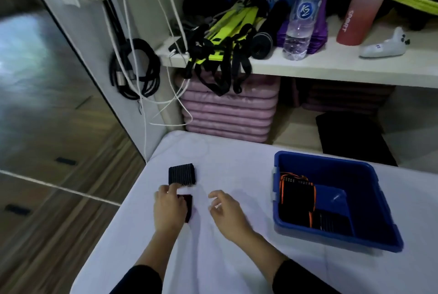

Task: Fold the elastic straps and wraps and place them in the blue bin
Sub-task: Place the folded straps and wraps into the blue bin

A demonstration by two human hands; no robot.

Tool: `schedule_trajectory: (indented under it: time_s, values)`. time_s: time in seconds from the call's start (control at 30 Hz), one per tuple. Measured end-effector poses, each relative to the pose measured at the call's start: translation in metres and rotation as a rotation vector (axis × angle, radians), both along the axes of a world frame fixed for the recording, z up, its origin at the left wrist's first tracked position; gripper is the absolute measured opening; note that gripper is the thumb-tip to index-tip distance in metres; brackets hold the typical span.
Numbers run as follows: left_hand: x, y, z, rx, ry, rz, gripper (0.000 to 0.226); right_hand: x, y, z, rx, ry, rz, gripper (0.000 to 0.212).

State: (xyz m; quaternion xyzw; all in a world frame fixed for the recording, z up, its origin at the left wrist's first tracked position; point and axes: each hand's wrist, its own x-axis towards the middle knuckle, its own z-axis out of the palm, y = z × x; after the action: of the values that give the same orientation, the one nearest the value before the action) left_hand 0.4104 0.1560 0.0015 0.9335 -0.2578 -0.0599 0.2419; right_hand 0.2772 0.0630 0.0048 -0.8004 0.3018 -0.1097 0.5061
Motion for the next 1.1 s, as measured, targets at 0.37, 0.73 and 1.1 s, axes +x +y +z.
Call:
schedule_trajectory:
  time_s: [0.37,0.73,1.1]
  values:
    - [0.057,0.038,-0.053,0.105,0.293,-0.136,0.048,0.099,0.038,-0.041,0.233,0.296,-0.044,0.064]
    - [0.058,0.043,-0.058,-0.004,0.328,-0.156,0.047,0.111,0.050,-0.055,0.295,0.231,-0.306,0.051]
    - [0.030,0.032,-0.030,-0.180,0.216,-0.379,0.046,0.043,0.004,-0.011,0.343,-0.024,-0.322,0.024]
